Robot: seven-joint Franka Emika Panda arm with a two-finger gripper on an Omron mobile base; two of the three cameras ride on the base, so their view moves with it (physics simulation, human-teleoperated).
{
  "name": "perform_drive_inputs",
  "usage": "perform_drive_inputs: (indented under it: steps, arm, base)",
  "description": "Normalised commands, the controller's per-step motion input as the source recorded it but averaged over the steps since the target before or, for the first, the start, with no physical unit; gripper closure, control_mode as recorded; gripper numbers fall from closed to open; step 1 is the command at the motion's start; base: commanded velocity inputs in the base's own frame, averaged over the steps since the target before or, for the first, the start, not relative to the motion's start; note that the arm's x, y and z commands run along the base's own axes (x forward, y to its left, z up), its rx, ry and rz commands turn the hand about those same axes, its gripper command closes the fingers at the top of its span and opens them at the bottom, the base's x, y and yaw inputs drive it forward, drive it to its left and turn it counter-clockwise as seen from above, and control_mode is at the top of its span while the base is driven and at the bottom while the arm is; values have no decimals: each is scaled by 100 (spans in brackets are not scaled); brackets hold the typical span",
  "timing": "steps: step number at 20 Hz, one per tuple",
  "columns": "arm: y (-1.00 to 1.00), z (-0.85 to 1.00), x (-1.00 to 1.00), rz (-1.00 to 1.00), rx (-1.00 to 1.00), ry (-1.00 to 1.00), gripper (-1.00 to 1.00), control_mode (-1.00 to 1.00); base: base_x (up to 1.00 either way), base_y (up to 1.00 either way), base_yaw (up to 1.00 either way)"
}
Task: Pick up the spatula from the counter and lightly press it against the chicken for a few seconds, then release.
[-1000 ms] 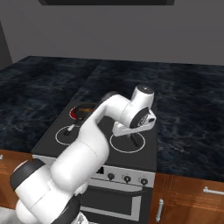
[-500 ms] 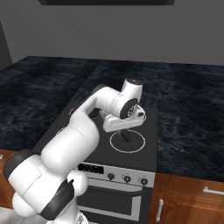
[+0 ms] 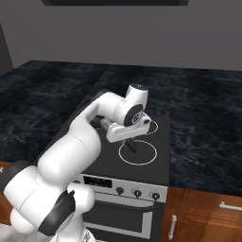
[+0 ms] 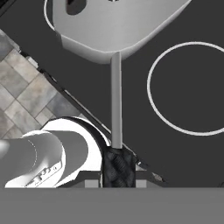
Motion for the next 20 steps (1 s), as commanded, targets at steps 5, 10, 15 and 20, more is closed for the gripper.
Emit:
perform_drive_inputs:
  steps: [5,10,15,20]
  arm:
    - [21,1,2,3,0,-2,100,-100]
    - [19,8,21,3,0,0,100,-100]
    - [28,2,38,2,0,0,100,-100]
    - [27,0,50,1,0,0,100,-100]
  base:
    - [0,0,0]
    - [0,0,0]
    - [0,0,0]
    - [0,0,0]
